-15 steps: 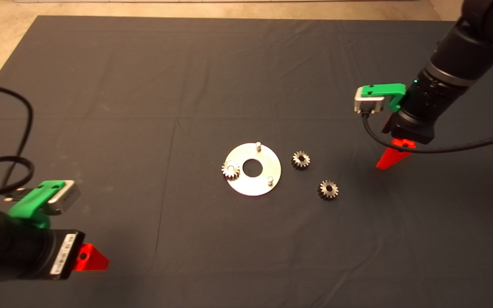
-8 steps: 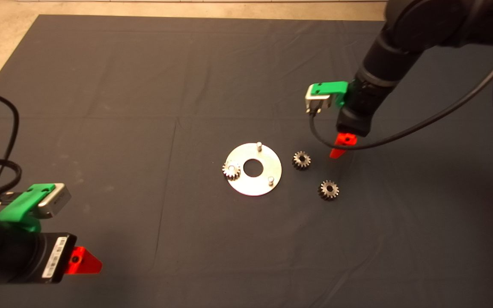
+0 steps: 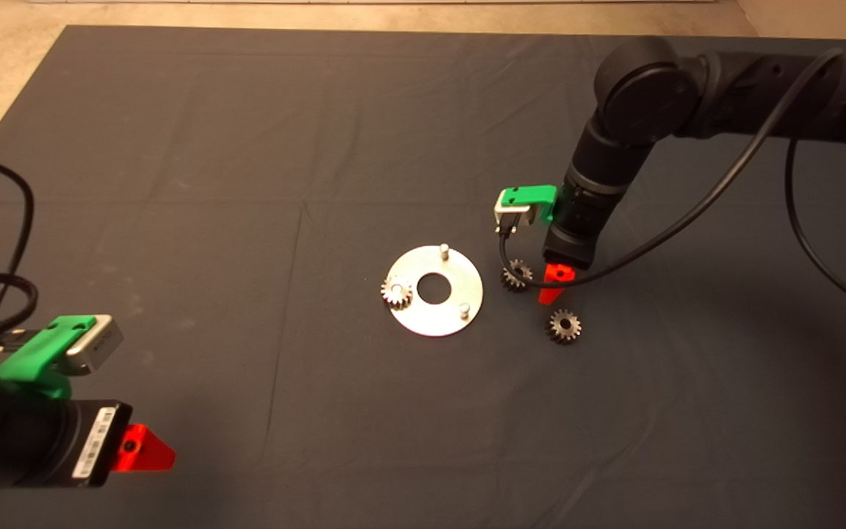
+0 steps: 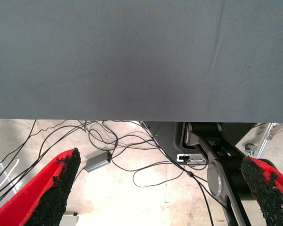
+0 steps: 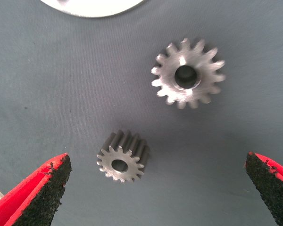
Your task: Install three planetary gears onto the carrier pins
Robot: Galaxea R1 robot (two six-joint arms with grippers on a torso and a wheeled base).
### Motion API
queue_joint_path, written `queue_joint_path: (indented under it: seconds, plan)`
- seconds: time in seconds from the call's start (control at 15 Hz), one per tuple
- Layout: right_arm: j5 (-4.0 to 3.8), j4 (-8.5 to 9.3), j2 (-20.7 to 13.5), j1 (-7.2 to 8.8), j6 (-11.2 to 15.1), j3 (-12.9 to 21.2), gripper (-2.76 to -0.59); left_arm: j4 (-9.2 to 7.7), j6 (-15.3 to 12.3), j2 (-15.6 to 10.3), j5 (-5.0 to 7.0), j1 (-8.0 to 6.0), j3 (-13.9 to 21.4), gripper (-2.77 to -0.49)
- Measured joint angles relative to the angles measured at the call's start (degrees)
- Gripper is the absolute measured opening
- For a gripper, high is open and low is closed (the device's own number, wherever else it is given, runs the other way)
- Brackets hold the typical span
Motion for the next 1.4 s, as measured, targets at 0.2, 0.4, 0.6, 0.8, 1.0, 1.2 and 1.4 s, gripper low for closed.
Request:
queue_joint_path:
  seconds: [0.2,0.4,0.6,0.8,1.0,1.2,1.4]
  plan:
    - [0.41,-0.42,0.1,-1.27,0.0,-0.6,-0.6,0.0,0.0,0.0,0.0,0.0,0.0,-0.8]
    - [0.61,-1.68,0.5,-1.27,0.0,-0.6,-0.6,-0.01,0.0,0.0,0.0,0.0,0.0,-0.8]
    - [1.46,-4.09,1.5,-1.27,-0.2,-0.6,-0.6,-0.02,0.0,0.0,0.0,0.01,0.0,-0.8]
    - [2.6,-5.26,1.7,-1.37,-0.2,-0.4,-0.6,-0.02,0.1,0.0,0.0,0.0,0.0,-0.8]
    - [2.65,-6.45,1.8,-2.53,-0.2,-0.4,-0.6,-0.02,0.1,0.0,0.0,0.0,0.0,-0.8]
    - [2.65,-7.84,1.8,-3.31,-0.2,-0.4,-0.6,-0.18,0.1,0.0,0.0,0.0,0.0,-0.8]
    - [3.19,-8.04,1.8,-3.81,-0.2,-0.4,-0.6,-0.5,0.2,0.0,0.0,0.0,0.0,-0.8]
